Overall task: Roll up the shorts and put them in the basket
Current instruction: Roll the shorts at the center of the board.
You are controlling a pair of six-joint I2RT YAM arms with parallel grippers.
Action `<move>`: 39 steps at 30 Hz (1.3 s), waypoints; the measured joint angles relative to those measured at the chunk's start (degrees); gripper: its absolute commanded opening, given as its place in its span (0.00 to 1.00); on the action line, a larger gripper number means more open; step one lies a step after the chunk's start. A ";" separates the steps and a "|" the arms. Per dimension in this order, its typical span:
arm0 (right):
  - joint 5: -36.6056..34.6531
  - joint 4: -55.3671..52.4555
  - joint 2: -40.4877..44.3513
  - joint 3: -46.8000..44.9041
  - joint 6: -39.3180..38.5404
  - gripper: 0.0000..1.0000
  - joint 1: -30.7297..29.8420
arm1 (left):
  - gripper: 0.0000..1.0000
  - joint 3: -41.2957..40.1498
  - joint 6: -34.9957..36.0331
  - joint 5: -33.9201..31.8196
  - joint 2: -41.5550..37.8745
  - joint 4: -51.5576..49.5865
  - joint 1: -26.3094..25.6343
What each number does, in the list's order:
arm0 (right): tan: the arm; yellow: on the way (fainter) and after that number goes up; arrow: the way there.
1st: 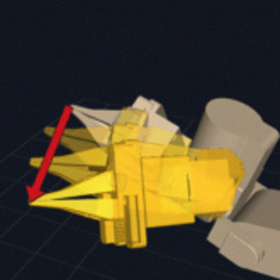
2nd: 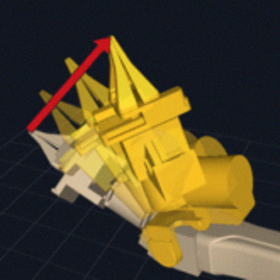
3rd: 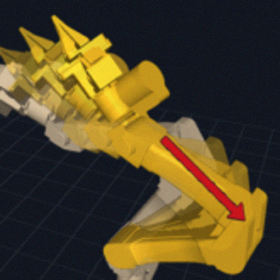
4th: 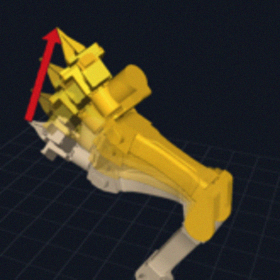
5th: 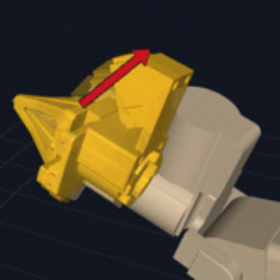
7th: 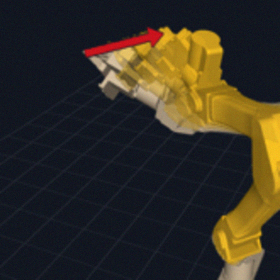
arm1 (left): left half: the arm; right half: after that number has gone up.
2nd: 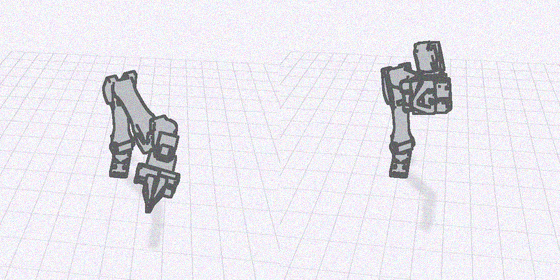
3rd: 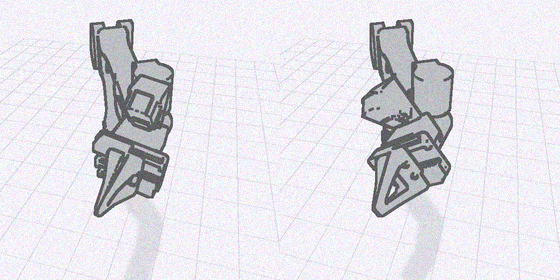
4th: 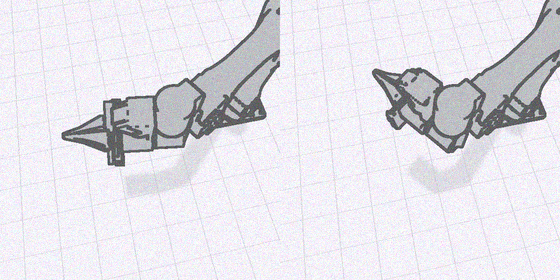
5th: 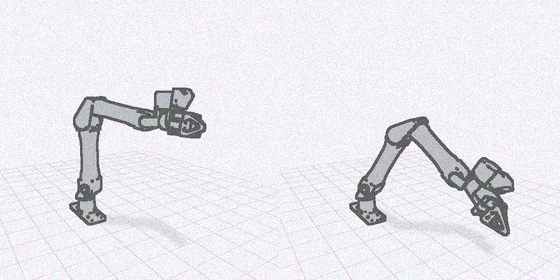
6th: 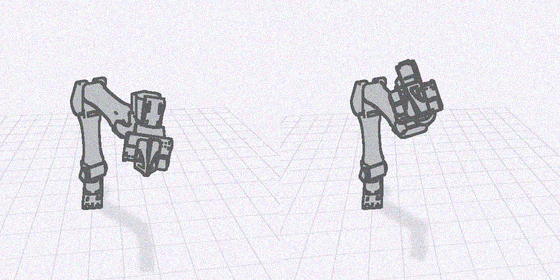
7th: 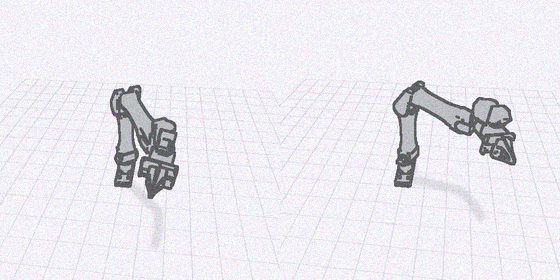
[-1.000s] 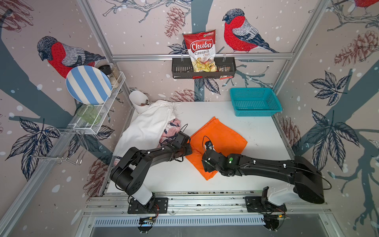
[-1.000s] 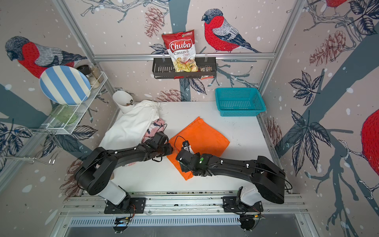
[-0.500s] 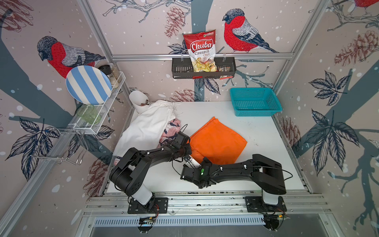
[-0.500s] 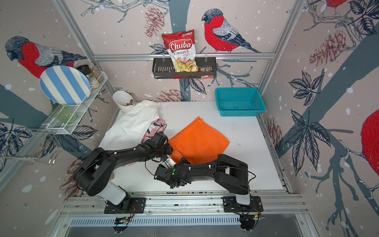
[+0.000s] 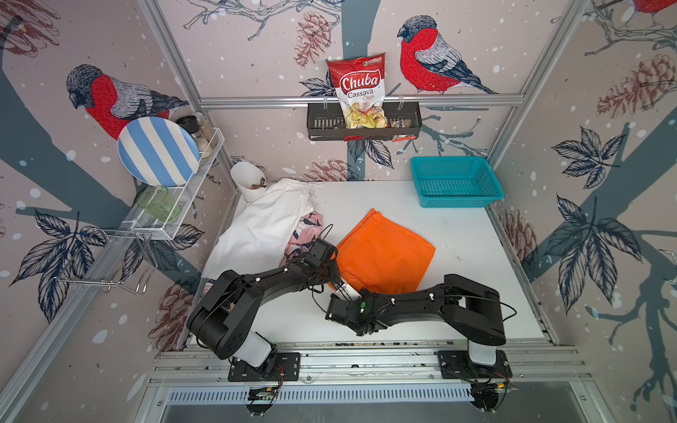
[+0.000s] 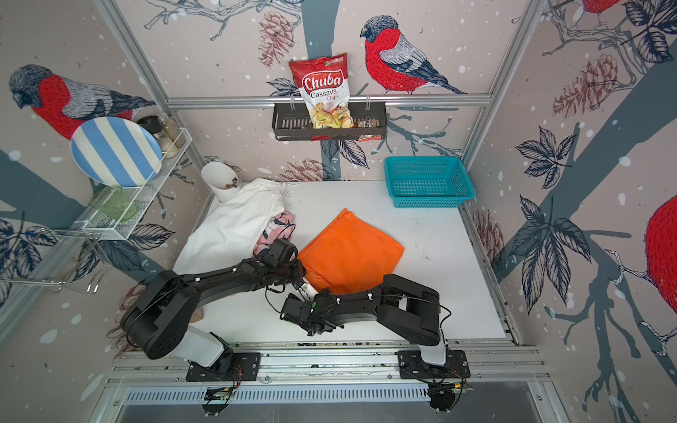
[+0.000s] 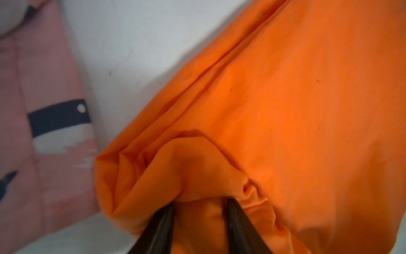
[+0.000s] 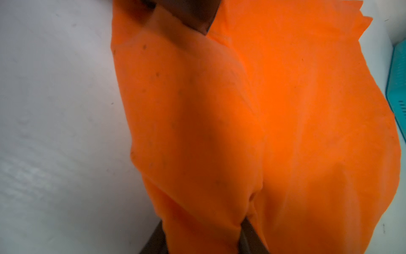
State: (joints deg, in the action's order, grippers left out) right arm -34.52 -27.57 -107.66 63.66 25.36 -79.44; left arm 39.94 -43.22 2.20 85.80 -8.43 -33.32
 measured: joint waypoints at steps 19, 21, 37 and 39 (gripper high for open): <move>61.16 36.26 16.20 -26.10 8.46 0.15 26.25 | 0.70 2.93 -1.60 -4.98 -13.00 -15.47 -3.39; 66.18 41.20 15.21 -28.61 11.10 0.14 29.11 | 0.71 4.13 -1.95 -4.66 -10.60 -14.58 -4.66; 79.87 53.57 9.40 -33.11 16.09 0.20 37.22 | 0.29 13.88 -0.87 -5.73 10.10 -9.81 -7.21; 78.64 51.89 9.97 -32.81 15.21 0.29 37.18 | 0.29 14.38 -0.15 -6.60 12.57 -9.55 -7.13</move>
State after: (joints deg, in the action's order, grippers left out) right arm 44.12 24.32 -97.69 30.85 40.58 -42.26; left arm 54.33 -43.38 -4.40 98.37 -17.98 -40.45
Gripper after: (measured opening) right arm 0.204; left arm 0.291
